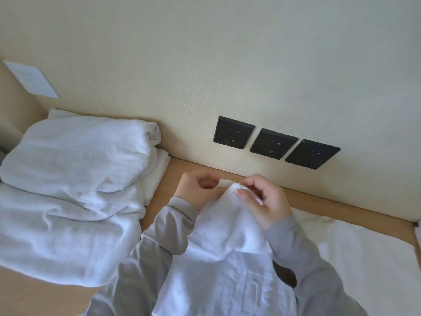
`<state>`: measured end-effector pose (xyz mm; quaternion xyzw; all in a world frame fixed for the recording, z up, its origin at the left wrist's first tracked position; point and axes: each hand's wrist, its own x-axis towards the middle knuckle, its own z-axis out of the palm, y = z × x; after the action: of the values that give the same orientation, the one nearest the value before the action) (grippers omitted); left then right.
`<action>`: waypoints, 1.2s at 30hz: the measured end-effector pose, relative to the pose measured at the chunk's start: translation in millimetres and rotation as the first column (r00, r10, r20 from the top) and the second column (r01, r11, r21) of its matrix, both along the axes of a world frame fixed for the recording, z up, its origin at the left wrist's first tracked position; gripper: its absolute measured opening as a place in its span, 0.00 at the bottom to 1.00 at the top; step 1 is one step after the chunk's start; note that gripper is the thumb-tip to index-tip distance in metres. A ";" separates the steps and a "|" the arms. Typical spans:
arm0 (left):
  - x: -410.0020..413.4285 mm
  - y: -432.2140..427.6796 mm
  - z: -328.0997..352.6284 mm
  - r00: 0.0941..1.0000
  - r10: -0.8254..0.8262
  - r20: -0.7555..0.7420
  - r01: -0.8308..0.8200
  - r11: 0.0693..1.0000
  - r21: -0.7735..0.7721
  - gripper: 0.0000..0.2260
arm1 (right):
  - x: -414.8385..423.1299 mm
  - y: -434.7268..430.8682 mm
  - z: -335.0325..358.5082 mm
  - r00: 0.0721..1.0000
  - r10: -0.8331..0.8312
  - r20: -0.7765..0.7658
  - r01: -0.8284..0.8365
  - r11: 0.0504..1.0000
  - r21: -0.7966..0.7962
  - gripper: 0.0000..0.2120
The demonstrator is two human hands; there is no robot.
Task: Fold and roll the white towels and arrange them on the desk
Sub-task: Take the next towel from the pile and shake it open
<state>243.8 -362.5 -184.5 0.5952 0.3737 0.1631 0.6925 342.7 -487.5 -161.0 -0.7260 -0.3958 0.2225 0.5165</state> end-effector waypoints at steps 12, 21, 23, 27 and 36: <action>-20.1 -11.0 4.3 0.985 0.013 0.171 0.002 0.996 -0.092 0.07 | -10.3 13.5 -2.9 0.977 0.027 0.212 -0.023 0.999 -0.022 0.04; -28.2 -16.7 10.0 0.976 -0.062 0.208 0.029 0.987 0.159 0.12 | 0.8 0.2 -1.8 0.955 0.179 0.237 -0.112 0.956 -0.271 0.11; -28.4 -22.8 8.9 0.975 -0.081 0.207 0.027 0.968 0.249 0.12 | 4.5 -5.5 -0.9 0.949 0.147 0.281 -0.079 0.968 -0.238 0.19; -36.7 -39.2 -0.1 0.960 -0.047 0.276 -0.020 0.972 0.234 0.11 | -1.7 -13.2 2.6 0.962 0.074 0.262 -0.054 0.995 -0.081 0.18; -75.1 -55.0 -32.1 0.970 -0.030 0.242 -0.069 0.918 0.390 0.05 | -4.3 -24.4 9.7 0.978 0.060 0.201 -0.056 0.998 -0.021 0.22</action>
<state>168.7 -417.5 -216.7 0.6945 0.2513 0.3140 0.5966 338.4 -512.0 -151.4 -0.7370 -0.4655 0.1656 0.4613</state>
